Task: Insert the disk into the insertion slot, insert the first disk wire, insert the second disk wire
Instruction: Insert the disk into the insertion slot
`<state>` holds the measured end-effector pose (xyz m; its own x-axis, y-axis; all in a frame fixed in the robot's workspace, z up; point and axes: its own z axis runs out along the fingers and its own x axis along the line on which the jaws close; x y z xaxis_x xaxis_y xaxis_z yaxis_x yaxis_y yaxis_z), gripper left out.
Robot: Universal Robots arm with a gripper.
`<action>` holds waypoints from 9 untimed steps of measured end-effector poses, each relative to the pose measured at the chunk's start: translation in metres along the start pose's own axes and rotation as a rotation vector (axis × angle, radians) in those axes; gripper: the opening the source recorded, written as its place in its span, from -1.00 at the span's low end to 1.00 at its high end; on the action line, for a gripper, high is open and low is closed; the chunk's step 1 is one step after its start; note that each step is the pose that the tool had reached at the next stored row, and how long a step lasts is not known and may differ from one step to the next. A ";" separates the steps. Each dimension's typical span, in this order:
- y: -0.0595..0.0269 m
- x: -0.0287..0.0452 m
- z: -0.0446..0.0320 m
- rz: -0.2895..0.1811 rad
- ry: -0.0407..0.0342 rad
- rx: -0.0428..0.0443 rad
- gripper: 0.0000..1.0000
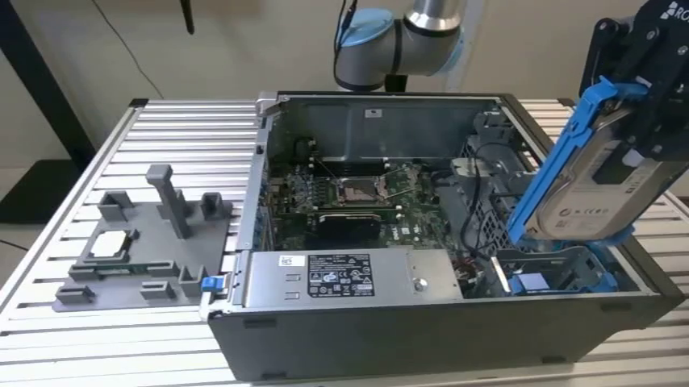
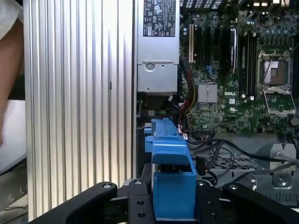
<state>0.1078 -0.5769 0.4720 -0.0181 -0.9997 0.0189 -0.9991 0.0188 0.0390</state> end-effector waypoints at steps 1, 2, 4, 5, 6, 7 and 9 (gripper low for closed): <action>-0.0008 -0.0001 0.0024 0.000 0.0001 0.0000 -1.00; -0.0015 -0.0001 0.0041 0.000 0.0000 0.0000 -1.00; -0.0035 -0.0002 0.0079 0.000 0.0000 0.0000 -1.00; -0.0049 -0.0003 0.0097 0.000 0.0000 0.0000 -1.00; -0.0063 -0.0003 0.0115 0.000 0.0000 0.0000 -1.00; -0.0076 -0.0004 0.0132 0.000 0.0000 0.0000 -1.00; -0.0100 -0.0005 0.0167 0.000 0.0000 0.0000 -1.00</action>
<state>0.1172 -0.5769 0.4549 -0.0181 -0.9997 0.0190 -0.9991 0.0188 0.0390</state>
